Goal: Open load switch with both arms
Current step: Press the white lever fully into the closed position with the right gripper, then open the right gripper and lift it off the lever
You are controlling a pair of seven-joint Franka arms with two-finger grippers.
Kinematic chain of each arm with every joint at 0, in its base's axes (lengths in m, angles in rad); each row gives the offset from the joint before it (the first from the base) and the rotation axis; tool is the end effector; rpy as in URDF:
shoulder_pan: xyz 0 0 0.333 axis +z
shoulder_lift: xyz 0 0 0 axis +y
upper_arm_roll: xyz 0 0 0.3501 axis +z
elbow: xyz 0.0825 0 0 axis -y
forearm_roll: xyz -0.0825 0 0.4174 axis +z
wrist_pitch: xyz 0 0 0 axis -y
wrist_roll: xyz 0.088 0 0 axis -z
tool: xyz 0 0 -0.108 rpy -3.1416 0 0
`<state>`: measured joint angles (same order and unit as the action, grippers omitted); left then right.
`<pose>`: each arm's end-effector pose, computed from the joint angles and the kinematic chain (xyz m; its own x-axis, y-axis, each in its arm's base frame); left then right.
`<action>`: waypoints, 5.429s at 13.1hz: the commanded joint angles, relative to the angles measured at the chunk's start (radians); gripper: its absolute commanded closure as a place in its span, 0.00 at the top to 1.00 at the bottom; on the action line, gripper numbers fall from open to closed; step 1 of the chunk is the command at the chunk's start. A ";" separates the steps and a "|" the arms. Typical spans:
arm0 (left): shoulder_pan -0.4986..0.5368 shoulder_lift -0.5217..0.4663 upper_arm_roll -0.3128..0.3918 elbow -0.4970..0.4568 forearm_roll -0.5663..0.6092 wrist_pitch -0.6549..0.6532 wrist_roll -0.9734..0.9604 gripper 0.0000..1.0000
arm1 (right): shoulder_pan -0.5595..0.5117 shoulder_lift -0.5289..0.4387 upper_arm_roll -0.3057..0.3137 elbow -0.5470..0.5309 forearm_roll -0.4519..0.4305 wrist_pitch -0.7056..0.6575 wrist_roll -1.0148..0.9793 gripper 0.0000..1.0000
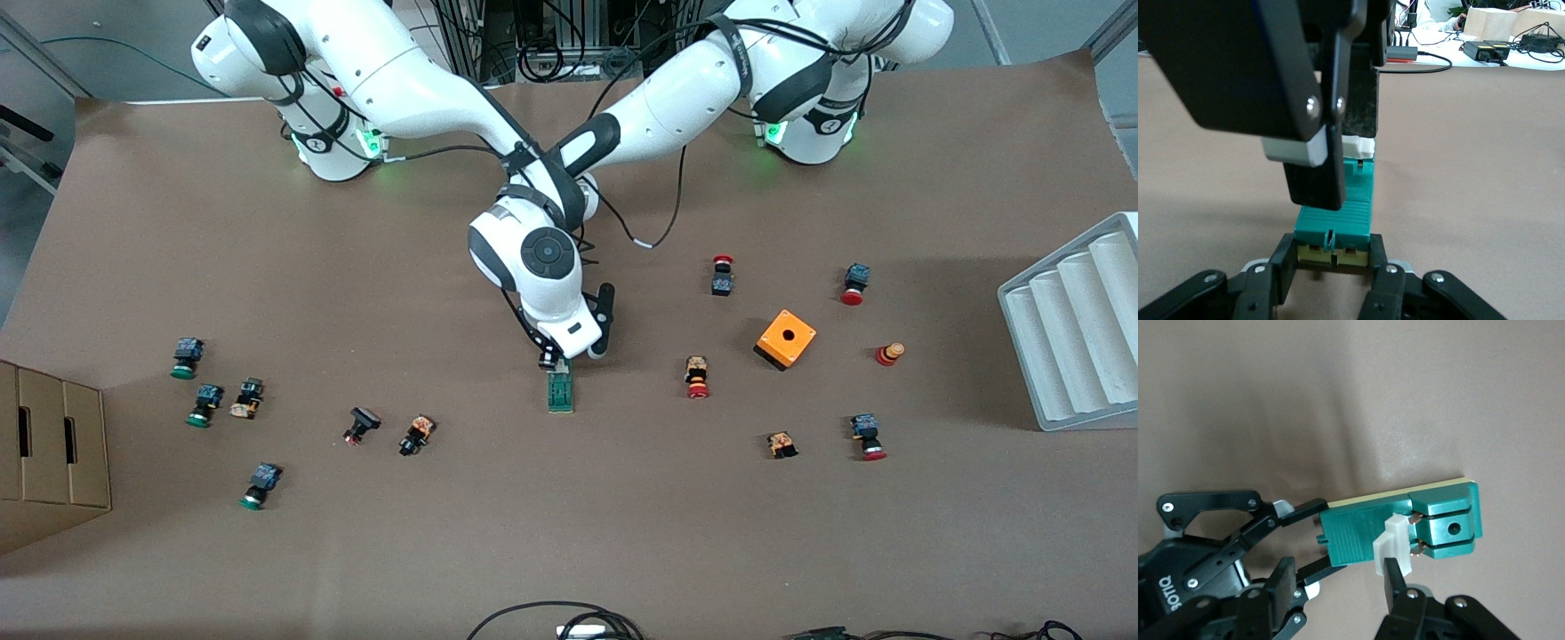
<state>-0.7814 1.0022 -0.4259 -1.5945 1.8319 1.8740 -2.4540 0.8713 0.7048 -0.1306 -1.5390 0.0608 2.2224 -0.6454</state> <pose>0.3577 -0.6196 0.0694 0.4188 0.0801 0.9045 0.1384 -0.9901 0.0236 0.5440 0.5215 0.2441 0.1909 0.9810 -0.0340 0.9815 -0.1902 0.0204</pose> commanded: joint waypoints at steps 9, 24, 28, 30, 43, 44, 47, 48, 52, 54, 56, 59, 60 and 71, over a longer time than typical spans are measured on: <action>-0.015 0.013 0.007 0.005 0.001 -0.013 -0.016 0.27 | 0.021 -0.015 -0.003 -0.038 -0.001 0.002 0.021 0.61; -0.015 0.013 0.007 0.005 0.001 -0.013 -0.016 0.27 | 0.032 0.013 -0.004 -0.035 -0.006 0.062 0.055 0.60; -0.015 0.013 0.007 0.005 0.001 -0.013 -0.016 0.27 | 0.031 0.018 -0.004 -0.035 -0.006 0.069 0.055 0.60; -0.015 0.013 0.007 0.005 0.001 -0.013 -0.016 0.27 | 0.031 0.021 -0.006 -0.033 -0.006 0.072 0.055 0.60; -0.015 0.013 0.007 0.005 0.001 -0.013 -0.016 0.27 | 0.031 0.042 -0.006 -0.029 -0.006 0.092 0.061 0.60; -0.015 0.013 0.007 0.007 0.001 -0.013 -0.016 0.27 | 0.031 0.042 -0.006 -0.029 -0.006 0.098 0.061 0.60; -0.015 0.013 0.007 0.007 0.001 -0.013 -0.016 0.27 | 0.032 0.051 -0.006 -0.027 -0.006 0.100 0.063 0.60; -0.015 0.013 0.007 0.007 0.001 -0.013 -0.016 0.27 | 0.031 0.056 -0.006 -0.027 -0.006 0.109 0.063 0.60; -0.015 0.013 0.007 0.007 0.001 -0.012 -0.016 0.28 | 0.032 0.058 -0.006 -0.026 -0.006 0.117 0.066 0.60; -0.015 0.013 0.007 0.007 0.001 -0.012 -0.016 0.28 | 0.032 0.050 -0.006 -0.023 -0.006 0.111 0.064 0.61; -0.015 0.013 0.007 0.007 0.001 -0.013 -0.016 0.28 | 0.029 0.036 -0.012 -0.023 -0.001 0.103 0.066 0.84; -0.015 0.013 0.007 0.007 0.001 -0.013 -0.016 0.28 | 0.017 0.002 -0.014 -0.023 0.005 0.073 0.064 1.00; -0.015 0.013 0.007 0.007 0.001 -0.013 -0.016 0.28 | 0.014 -0.011 -0.015 -0.023 0.007 0.059 0.064 1.00; -0.015 0.012 0.006 0.010 -0.006 -0.013 -0.013 0.69 | -0.005 -0.189 -0.031 -0.020 0.010 -0.136 0.290 1.00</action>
<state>-0.7846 1.0068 -0.4254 -1.5936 1.8412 1.8627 -2.4608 0.8804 0.5510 -0.1627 -1.5528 0.0626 2.1247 -0.3790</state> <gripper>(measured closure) 0.520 0.000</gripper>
